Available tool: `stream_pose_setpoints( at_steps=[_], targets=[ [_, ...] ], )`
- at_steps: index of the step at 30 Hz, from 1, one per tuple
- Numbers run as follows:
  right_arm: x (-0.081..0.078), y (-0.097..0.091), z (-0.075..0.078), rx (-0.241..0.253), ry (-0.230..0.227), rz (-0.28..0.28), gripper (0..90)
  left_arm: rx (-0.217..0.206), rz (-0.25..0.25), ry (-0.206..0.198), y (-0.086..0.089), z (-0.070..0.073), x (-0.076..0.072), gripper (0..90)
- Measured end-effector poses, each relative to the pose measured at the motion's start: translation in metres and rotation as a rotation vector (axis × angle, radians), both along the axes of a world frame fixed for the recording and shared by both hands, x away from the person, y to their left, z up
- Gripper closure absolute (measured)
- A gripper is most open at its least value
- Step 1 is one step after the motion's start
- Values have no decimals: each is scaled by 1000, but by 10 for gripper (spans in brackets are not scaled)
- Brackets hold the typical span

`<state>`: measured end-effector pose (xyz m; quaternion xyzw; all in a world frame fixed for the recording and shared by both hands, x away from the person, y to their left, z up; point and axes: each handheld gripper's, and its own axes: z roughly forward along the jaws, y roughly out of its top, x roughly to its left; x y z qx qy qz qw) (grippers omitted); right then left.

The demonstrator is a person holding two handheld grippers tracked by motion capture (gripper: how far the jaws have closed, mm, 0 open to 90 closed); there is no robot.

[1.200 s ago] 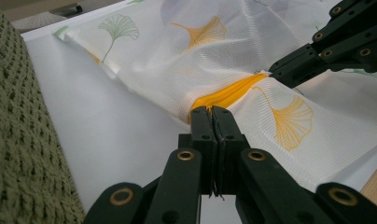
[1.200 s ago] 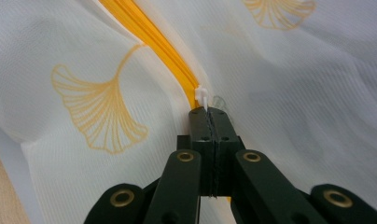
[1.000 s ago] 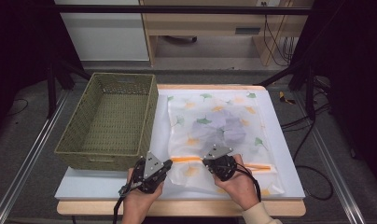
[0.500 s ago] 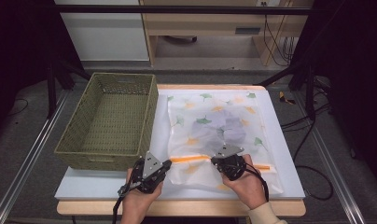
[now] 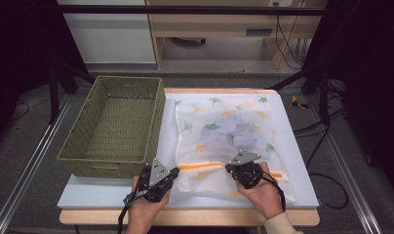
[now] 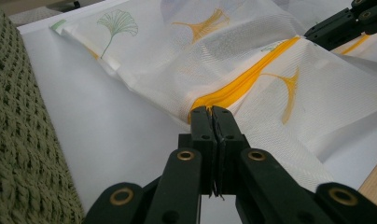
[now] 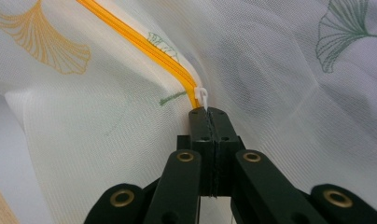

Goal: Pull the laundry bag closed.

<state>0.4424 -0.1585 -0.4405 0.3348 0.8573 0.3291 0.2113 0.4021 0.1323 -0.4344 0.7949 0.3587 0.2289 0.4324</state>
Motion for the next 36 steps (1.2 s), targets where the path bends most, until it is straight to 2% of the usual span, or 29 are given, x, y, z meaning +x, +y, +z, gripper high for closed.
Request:
stream_pose_setpoints(
  at_steps=[19, 36],
  targets=[
    [-2, -13, 0, 2, 0, -27, 900, 7, -4, 0, -1, 0, -1, 887],
    [-3, -19, -1, 0, -3, -43, 900, -4, -3, -8, -2, 3, -3, 887]
  ],
)
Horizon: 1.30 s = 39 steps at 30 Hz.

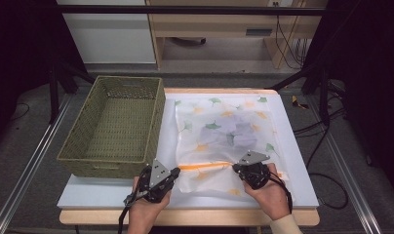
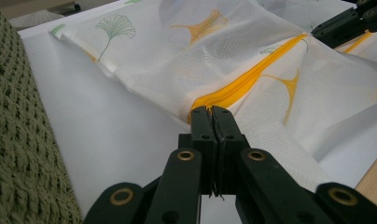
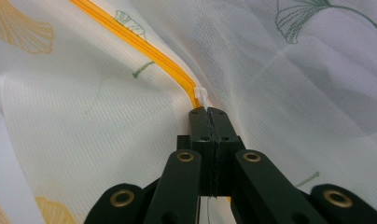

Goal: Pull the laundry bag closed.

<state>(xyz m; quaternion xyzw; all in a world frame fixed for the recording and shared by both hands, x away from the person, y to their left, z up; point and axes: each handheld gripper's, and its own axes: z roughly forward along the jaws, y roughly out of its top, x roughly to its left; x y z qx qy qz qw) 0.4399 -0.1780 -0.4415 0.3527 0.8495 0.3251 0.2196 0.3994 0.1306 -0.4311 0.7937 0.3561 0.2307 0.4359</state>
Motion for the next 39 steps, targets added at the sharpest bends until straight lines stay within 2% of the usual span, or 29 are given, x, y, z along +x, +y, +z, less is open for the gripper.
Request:
stream_pose_setpoints(
  at_steps=[12, 14, 25, 39],
  targets=[
    [0, -2, -1, -6, 9, -2, 900, -11, -4, -6, -2, 4, -2, 887],
    [0, -2, -1, -22, 5, -7, 900, -15, 0, -8, -1, 5, -3, 888],
    [2, -16, -4, -38, 16, -51, 900, -11, 14, 1, 5, 3, 0, 888],
    [0, -35, -4, -23, 25, -86, 900, -5, 16, 6, 6, 1, 0, 887]
  ],
)
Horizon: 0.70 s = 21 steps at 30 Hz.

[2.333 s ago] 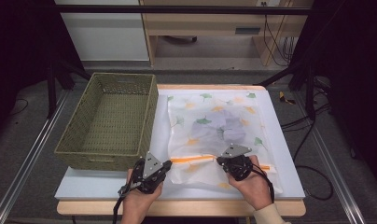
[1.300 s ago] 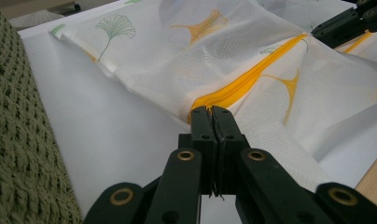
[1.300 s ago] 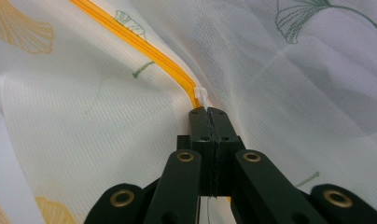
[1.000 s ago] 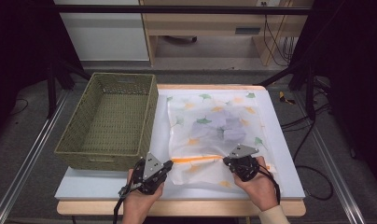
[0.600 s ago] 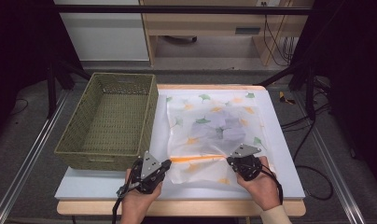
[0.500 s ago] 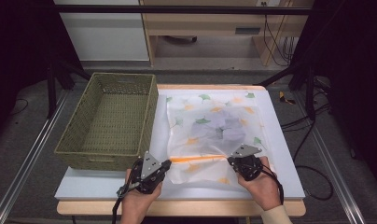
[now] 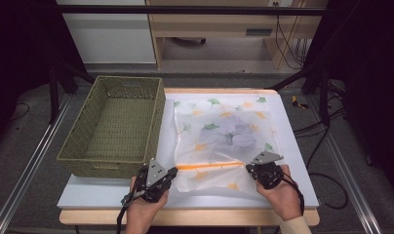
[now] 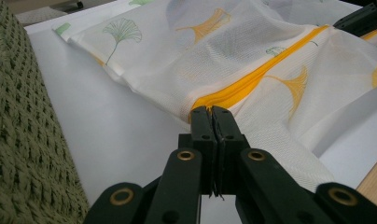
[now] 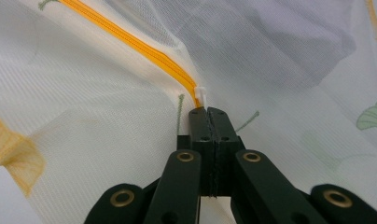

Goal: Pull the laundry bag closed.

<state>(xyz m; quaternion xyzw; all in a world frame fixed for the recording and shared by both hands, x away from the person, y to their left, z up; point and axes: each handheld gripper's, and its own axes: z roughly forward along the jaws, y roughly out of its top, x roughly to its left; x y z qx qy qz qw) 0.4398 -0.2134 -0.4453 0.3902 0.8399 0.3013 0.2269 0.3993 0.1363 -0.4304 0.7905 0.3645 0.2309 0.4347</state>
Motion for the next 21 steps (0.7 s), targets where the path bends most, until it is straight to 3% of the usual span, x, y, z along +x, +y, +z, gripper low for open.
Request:
stream_pose_setpoints(
  at_steps=[21],
  targets=[
    [-4, -33, -4, -2, 14, -79, 900, 9, 3, 5, 1, -3, -1, 887]
  ],
)
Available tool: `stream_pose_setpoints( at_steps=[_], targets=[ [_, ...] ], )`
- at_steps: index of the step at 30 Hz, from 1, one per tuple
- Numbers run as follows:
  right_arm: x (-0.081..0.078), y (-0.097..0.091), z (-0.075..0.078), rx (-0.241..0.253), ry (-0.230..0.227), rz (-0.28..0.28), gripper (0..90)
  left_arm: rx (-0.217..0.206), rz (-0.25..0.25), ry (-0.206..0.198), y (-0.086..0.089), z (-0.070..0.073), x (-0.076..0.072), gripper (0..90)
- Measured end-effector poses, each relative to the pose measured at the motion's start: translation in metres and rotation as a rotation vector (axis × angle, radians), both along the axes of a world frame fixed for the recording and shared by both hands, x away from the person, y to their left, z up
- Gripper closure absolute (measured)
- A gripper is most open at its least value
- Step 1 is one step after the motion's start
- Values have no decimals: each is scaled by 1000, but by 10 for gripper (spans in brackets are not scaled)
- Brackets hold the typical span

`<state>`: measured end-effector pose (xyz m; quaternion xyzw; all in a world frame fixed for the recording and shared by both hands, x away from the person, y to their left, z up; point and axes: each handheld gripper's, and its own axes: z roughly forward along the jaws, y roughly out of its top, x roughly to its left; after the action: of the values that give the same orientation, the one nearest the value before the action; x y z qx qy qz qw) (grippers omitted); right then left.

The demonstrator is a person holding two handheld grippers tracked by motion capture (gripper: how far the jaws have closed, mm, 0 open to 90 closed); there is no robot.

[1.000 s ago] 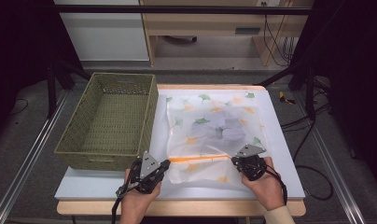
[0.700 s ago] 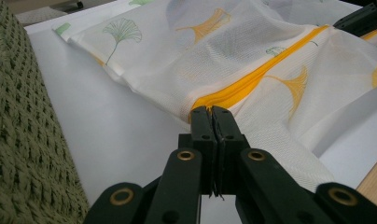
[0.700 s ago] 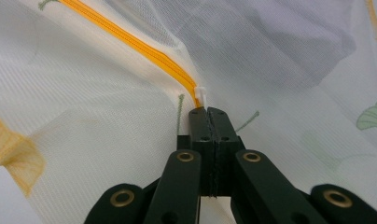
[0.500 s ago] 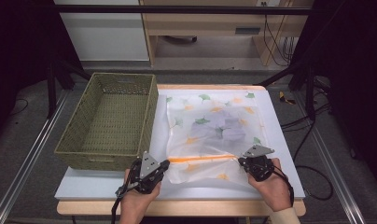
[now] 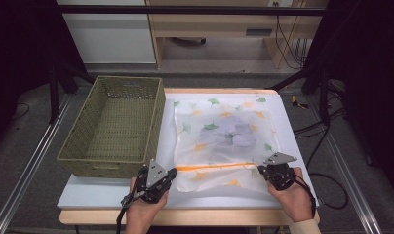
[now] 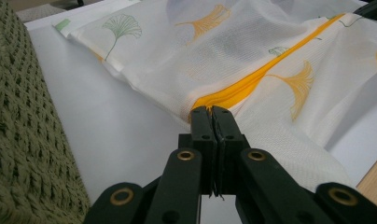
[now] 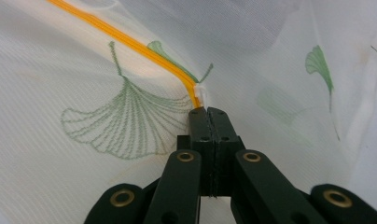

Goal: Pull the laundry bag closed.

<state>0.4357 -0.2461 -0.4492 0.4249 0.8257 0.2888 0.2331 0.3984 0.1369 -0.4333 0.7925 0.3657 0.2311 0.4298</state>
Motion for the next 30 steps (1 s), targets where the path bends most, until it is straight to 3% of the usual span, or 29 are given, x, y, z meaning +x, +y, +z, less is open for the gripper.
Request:
stream_pose_setpoints(
  at_steps=[17, 30],
  targets=[
    [-4, -23, -1, 16, -7, -44, 900, 17, 0, -1, -1, -3, 0, 887],
    [-6, -29, 0, 26, -11, -75, 900, 19, 7, 2, -1, -4, 1, 887]
  ],
)
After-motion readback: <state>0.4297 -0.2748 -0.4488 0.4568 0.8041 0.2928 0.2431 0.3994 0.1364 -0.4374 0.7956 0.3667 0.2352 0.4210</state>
